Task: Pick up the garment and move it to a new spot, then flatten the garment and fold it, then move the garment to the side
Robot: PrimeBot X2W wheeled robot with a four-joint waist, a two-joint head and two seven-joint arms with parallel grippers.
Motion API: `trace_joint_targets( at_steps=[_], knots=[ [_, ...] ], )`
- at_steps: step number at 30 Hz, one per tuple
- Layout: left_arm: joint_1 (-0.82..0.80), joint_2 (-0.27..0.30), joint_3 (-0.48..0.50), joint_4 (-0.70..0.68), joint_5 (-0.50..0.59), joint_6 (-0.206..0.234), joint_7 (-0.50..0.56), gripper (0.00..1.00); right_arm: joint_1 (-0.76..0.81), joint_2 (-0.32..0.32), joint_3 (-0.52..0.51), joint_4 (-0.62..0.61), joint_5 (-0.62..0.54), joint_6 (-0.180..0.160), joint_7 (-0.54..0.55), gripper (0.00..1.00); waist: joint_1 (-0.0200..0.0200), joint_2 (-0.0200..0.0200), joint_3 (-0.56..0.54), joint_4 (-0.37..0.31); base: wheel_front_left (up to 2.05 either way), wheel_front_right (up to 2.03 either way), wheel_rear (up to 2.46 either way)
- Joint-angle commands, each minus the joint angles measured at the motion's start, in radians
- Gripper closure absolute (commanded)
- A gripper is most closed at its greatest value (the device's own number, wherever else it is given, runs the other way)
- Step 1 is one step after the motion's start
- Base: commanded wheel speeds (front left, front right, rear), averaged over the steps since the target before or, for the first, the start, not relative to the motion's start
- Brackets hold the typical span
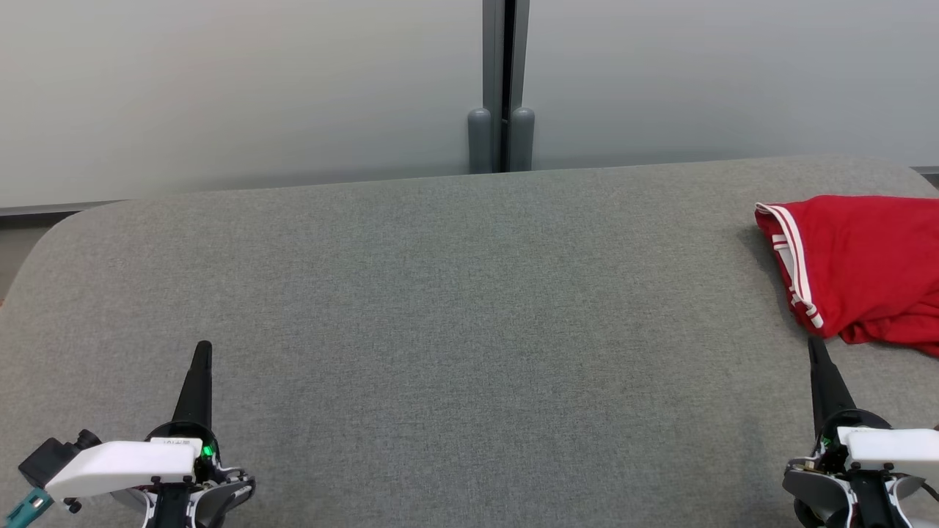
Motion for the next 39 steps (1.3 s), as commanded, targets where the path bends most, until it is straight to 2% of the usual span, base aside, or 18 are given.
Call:
trace_joint_targets(
  at_steps=[1, 27, 39],
  knots=[
    [-0.019, 0.007, 0.006, -0.007, -0.014, -0.008, 0.003, 1.00, -0.017, -0.004, -0.003, -0.003, 0.015, 0.000, 0.007, 1.00, 0.0000, 0.0000, 0.000, 0.000, 0.00, 0.00, 0.00],
    [-0.025, 0.006, 0.029, -0.006, -0.175, -0.011, 0.054, 1.00, -0.019, 0.001, -0.038, 0.005, 0.184, 0.000, 0.060, 1.00, 0.0000, 0.0000, -0.019, -0.013, 0.00, 0.00, 0.00],
    [-0.025, 0.005, 0.030, -0.006, -0.172, -0.011, 0.055, 1.00, -0.019, 0.005, -0.043, 0.005, 0.178, 0.000, 0.064, 1.00, 0.0000, 0.0000, -0.019, -0.014, 0.00, 0.00, 0.00]
  ],
)
